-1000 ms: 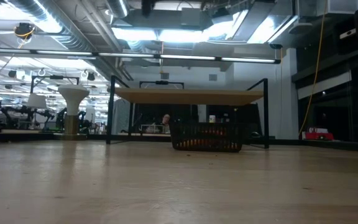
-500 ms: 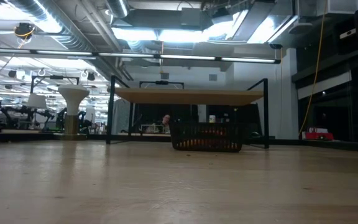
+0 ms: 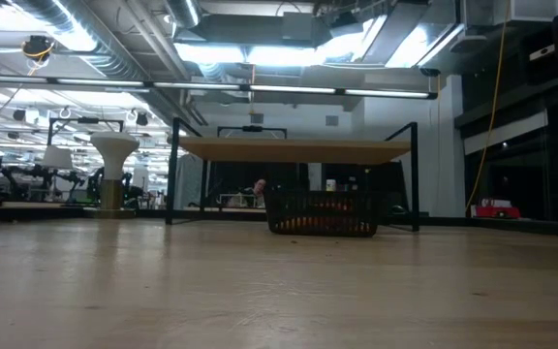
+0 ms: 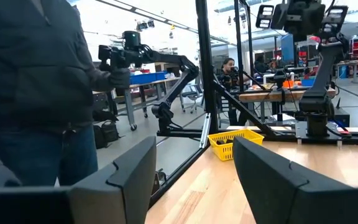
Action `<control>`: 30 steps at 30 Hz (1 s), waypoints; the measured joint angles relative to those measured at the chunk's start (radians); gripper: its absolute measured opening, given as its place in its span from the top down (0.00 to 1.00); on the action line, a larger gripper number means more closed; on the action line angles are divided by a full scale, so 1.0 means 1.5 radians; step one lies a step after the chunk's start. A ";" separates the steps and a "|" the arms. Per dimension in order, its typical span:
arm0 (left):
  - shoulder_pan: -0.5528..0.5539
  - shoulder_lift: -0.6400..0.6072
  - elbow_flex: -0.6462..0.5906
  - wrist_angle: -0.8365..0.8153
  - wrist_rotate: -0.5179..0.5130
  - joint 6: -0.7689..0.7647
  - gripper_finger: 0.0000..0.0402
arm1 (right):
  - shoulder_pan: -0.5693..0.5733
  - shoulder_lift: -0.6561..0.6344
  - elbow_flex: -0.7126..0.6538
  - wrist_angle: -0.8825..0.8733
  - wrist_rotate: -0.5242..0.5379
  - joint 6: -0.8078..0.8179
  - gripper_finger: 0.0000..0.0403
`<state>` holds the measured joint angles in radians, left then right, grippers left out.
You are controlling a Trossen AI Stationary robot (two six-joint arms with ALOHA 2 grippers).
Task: Pick & Place Office Desk Supplies
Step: Return to Home Position
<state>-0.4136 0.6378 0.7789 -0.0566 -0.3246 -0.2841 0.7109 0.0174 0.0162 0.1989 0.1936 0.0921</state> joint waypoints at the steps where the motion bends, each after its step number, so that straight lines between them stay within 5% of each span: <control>1: -0.004 -0.013 -0.013 0.000 0.002 0.000 0.62 | 0.000 0.000 0.000 0.000 0.000 0.000 0.47; 12: -0.034 -0.159 -0.095 0.000 0.020 0.052 0.62 | 0.000 0.000 0.000 0.000 0.000 0.000 0.47; 24: -0.049 -0.418 -0.243 -0.006 0.023 0.024 0.62 | 0.000 0.000 0.000 0.000 0.000 0.000 0.47; 30: -0.046 -0.421 -0.273 0.006 0.027 0.026 0.62 | 0.000 0.000 0.000 -0.003 0.000 0.000 0.47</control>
<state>-0.4828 0.0067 0.3690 -0.0470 -0.2837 -0.2456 0.7105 0.0176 0.0162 0.1943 0.1932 0.0925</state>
